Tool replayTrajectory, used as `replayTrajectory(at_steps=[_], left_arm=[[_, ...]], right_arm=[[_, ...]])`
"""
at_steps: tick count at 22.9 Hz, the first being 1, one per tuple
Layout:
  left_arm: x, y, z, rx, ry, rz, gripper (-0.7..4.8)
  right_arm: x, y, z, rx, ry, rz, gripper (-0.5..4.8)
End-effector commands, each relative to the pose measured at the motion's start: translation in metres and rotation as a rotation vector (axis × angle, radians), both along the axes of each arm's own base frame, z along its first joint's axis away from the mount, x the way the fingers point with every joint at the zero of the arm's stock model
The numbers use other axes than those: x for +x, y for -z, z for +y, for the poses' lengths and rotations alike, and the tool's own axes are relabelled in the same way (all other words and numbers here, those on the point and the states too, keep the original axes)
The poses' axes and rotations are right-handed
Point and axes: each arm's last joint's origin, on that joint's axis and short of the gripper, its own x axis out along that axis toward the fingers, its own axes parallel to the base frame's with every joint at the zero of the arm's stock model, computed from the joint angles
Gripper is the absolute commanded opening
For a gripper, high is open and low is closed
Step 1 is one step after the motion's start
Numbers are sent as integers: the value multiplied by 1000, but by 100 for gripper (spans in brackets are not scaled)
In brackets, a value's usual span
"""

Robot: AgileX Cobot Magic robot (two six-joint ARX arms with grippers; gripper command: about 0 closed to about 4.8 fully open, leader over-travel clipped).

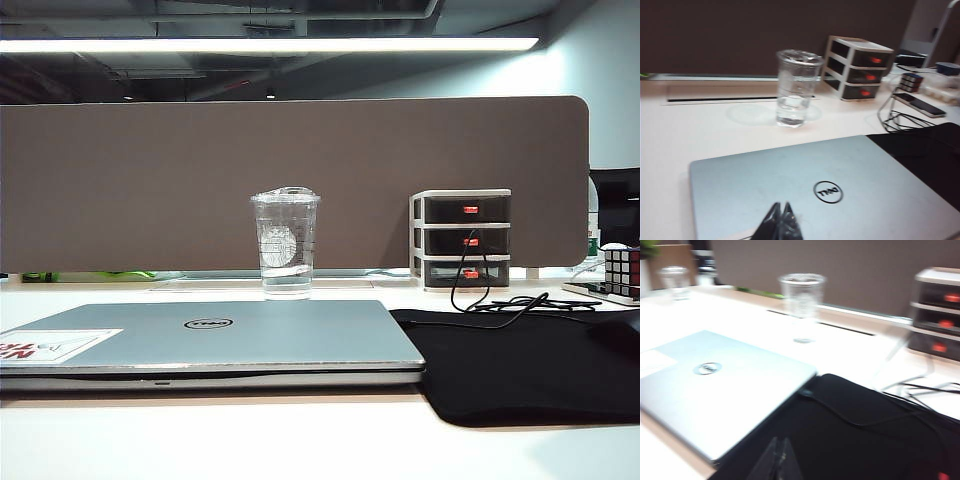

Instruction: Pick up the coffee cup and place it on the right side of the laptop.

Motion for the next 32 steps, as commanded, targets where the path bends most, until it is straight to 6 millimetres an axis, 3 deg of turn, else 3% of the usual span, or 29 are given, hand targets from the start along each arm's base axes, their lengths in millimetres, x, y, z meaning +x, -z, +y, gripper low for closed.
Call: replayTrajectory(at_steps=[1,16,25,29,30,32], left_arm=[[-2,-4,-2,-90,97,10,-3],[-4,-20,-3,-179,121,-77,-1],[-8,-64,-1,-162,38,-163,7],[8,-85,0,-163,40,-163,51],[13,-89,1,-161,41,-177,82],[33,-100,3,-158,43,-210,211]], right_arm=[[-1,0,2,7,-70,-11,-1],[-1,0,2,9,-91,-9,-1],[-1,0,2,9,-88,-9,-1],[-1,0,2,9,-89,-9,-1],[-1,0,2,9,-89,-9,-1],[-1,0,2,8,-89,-8,-1]])
